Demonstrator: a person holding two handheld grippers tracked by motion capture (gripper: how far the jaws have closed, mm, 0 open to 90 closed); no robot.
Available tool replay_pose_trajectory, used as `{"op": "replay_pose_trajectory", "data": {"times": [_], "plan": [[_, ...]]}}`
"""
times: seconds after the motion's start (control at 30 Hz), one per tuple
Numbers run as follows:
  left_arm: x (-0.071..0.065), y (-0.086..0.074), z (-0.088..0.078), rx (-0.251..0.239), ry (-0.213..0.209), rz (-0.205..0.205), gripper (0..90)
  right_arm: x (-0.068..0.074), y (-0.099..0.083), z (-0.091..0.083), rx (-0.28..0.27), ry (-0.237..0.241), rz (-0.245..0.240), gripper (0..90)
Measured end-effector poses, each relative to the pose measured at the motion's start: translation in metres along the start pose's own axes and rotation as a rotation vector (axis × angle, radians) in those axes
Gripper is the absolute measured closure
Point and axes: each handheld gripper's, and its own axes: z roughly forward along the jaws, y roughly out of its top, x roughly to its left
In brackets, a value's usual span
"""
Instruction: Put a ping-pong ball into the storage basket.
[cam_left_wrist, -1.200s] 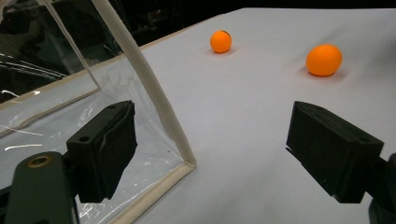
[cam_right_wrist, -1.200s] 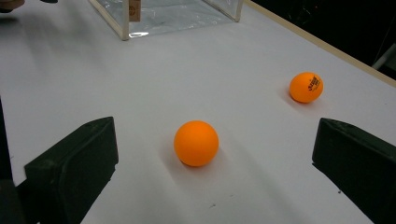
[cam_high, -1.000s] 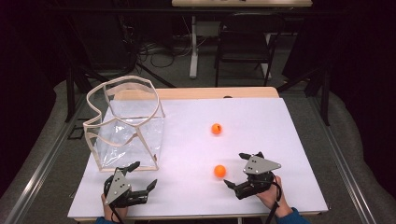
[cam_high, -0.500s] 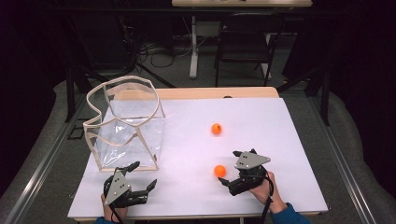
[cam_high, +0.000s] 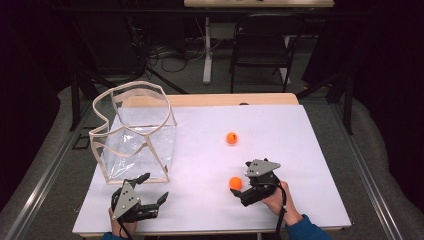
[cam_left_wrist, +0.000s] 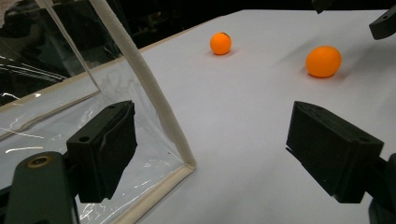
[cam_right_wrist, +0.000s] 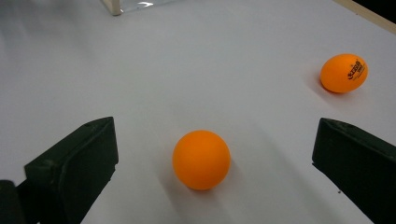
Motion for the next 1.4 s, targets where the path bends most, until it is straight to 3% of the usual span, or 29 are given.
{"op": "replay_pose_trajectory", "data": {"times": [0.57, 0.93, 1.4], "plan": [[0.000, 0.000, 0.000, -0.003, 0.001, 0.001, 15.9, -0.002, -0.001, 0.023, 0.090, 0.038, 0.024, 1.1], [0.002, -0.002, 0.000, -0.001, -0.009, -0.006, 15.9, 0.001, -0.005, 0.030, 0.173, 0.026, 0.017, 30.0], [0.001, -0.002, 0.003, 0.008, -0.022, 0.002, 15.9, 0.004, -0.010, 0.033, 0.216, 0.005, 0.002, 50.2]]}}
